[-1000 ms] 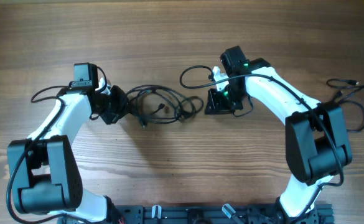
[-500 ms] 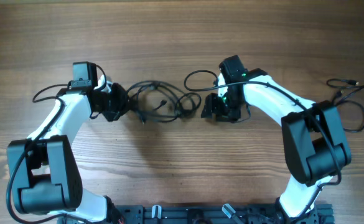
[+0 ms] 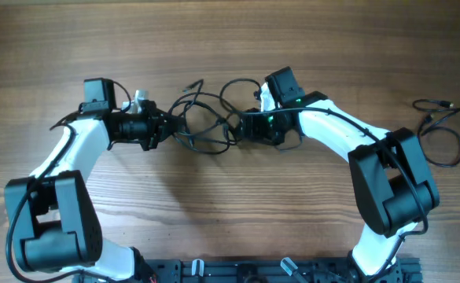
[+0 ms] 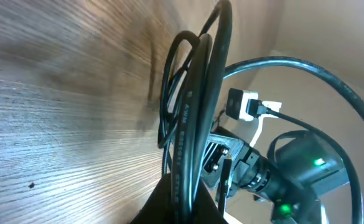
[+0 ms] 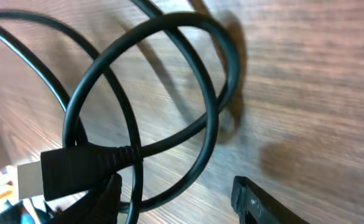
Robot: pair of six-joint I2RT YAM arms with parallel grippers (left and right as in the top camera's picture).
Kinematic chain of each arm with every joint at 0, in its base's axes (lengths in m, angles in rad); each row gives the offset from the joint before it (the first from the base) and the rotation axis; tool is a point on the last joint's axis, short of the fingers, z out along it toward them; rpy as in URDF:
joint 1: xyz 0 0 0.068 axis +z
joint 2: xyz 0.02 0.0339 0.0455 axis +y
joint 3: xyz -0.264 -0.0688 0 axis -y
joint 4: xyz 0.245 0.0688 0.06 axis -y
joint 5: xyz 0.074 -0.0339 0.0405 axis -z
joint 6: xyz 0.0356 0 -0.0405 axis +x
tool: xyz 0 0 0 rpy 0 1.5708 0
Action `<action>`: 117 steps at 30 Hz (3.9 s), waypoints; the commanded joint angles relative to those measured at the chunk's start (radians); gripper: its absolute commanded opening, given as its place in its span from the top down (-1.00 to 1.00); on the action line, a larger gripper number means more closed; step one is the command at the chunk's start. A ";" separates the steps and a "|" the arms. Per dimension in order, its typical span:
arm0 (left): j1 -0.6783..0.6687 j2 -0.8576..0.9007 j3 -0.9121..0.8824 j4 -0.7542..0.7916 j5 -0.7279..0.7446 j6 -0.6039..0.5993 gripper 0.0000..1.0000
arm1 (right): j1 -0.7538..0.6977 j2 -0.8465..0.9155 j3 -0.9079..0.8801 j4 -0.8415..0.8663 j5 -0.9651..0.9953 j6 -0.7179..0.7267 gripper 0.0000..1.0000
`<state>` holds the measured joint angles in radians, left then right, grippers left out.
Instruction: Untangle cables
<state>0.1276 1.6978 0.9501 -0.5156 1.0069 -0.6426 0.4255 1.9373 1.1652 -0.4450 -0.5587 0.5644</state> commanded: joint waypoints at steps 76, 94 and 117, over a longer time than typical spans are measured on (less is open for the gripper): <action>-0.017 -0.043 0.038 -0.135 -0.459 0.296 -0.73 | 0.323 0.020 -0.009 0.122 0.507 0.350 -0.09; -0.239 -0.344 0.035 -0.176 -0.857 0.053 0.78 | 0.133 0.023 -0.008 0.056 0.386 0.277 -0.44; -0.489 0.142 0.036 -0.428 -1.052 0.089 0.77 | 0.084 0.036 -0.028 0.093 0.332 0.220 -0.57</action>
<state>-0.3649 1.7966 1.0317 -0.8173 0.1097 -0.5961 0.5102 1.9377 1.1645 -0.3515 -0.2001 0.8089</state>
